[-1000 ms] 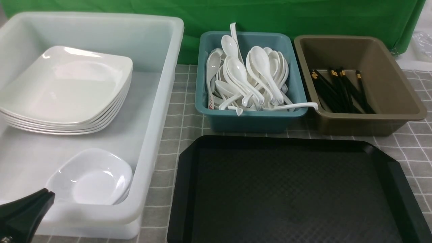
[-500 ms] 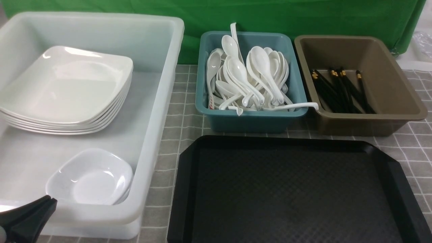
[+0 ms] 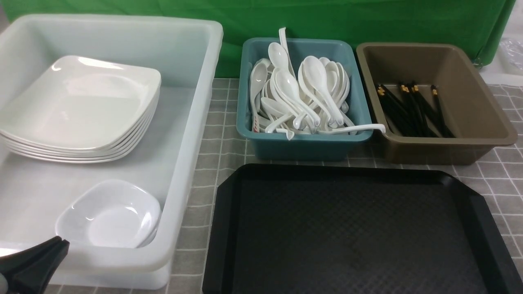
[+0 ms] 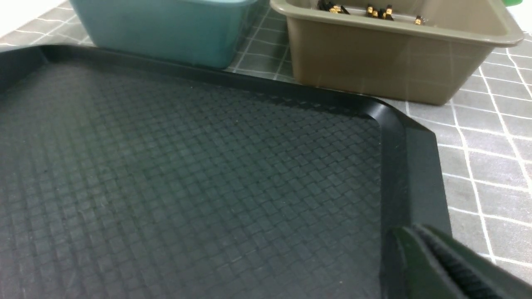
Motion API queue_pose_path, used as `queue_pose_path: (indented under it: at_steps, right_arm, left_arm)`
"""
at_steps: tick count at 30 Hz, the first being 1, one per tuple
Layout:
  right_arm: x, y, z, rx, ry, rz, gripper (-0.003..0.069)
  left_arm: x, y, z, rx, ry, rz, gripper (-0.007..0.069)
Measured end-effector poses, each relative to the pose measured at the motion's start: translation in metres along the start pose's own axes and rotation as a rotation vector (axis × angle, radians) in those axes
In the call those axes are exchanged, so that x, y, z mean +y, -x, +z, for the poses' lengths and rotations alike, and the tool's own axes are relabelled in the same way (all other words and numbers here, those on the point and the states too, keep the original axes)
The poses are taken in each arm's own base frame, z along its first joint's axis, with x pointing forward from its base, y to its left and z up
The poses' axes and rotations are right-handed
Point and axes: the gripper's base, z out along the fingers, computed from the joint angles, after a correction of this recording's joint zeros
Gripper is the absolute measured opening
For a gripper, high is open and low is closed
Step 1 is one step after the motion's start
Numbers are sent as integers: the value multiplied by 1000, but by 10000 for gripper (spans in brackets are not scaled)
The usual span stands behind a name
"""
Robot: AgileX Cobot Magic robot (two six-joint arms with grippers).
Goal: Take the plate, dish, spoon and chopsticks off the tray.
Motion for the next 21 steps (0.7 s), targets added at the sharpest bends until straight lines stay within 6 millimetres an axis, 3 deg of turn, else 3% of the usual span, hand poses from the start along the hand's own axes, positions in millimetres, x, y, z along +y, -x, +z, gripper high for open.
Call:
queue_pose_path:
  at_steps: [7,11,15,21]
  right_arm:
    - [0,0,0,0,0,2,72]
    - [0,0,0,0,0,2,84]
    - [0,0,0,0,0,2,99]
    - [0,0,0,1,0,2,109]
  left_arm:
    - [4,6,-3,-87,56,-26,13]
    - [14,6,-12,-233,199,-171,12]
    - [17,-9,-23,-324,344,-321,12]
    - [7,-31,-20,-102,314,-387,12]
